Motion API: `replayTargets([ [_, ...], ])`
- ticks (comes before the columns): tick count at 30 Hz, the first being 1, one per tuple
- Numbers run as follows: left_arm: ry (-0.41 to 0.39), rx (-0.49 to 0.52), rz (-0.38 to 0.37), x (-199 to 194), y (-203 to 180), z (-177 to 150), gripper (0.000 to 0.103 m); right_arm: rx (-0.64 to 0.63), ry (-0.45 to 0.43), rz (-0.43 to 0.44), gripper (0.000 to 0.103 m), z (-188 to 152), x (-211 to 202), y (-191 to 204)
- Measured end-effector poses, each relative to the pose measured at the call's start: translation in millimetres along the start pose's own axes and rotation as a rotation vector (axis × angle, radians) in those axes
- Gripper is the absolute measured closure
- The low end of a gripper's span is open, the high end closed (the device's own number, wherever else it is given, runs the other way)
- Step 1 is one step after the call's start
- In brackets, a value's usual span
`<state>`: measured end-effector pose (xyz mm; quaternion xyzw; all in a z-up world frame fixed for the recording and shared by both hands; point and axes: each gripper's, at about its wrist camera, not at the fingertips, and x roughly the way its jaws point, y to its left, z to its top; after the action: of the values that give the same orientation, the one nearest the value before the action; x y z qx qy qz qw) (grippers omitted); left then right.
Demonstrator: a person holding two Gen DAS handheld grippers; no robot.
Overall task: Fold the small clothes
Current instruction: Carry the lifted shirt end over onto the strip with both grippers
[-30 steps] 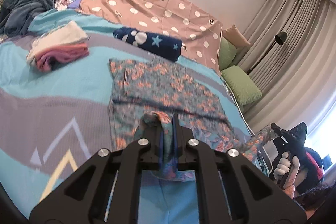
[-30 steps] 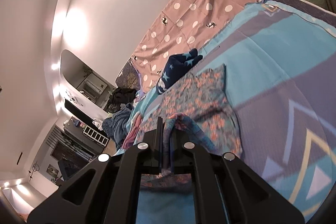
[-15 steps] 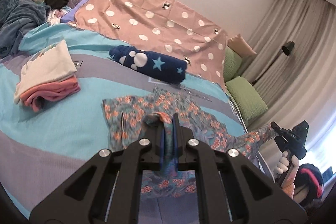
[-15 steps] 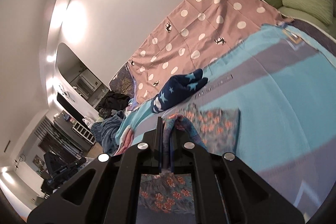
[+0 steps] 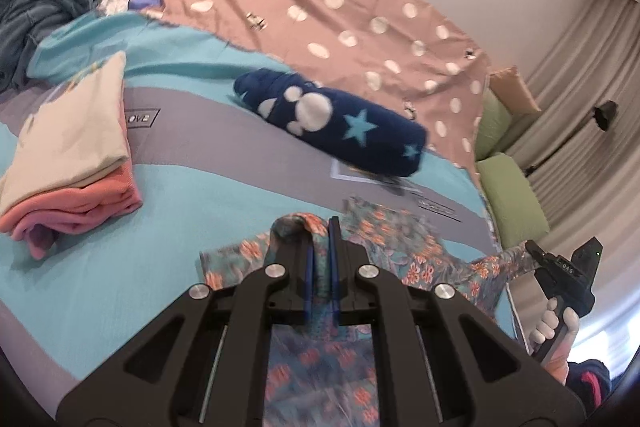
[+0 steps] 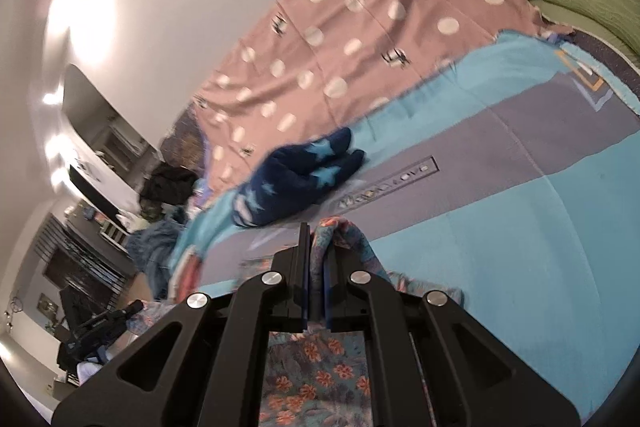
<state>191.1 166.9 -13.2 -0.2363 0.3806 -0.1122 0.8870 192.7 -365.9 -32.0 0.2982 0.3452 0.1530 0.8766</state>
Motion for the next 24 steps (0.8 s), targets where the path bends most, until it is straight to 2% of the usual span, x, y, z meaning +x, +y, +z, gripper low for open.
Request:
replayTargets([
  [5,0.09,-0.032,0.026,62,26,4,0.097,0.039,0.066,-0.136,0.097,-6,52,-27],
  [8,0.132,-0.063,0.043,82,38,-3,0.096,0.073,0.108,-0.161,0.095,-16,66,-43],
  [14,0.114,-0.081,0.006,74,44,-9,0.08,0.079,0.113,-0.157,0.093,-23,61,-50],
  [16,0.104,-0.07,0.001,65,41,-10,0.069,0.071,0.111,-0.156,0.091,-23,58,-48],
  [19,0.101,-0.052,-0.004,52,35,-15,0.066,0.065,0.116,-0.148,0.087,-26,55,-46],
  [23,0.119,-0.021,-0.002,46,31,-24,0.067,0.05,0.126,-0.128,0.085,-29,53,-42],
  [24,0.124,-0.003,-0.002,47,30,-25,0.094,0.036,0.13,-0.127,0.086,-30,54,-40],
])
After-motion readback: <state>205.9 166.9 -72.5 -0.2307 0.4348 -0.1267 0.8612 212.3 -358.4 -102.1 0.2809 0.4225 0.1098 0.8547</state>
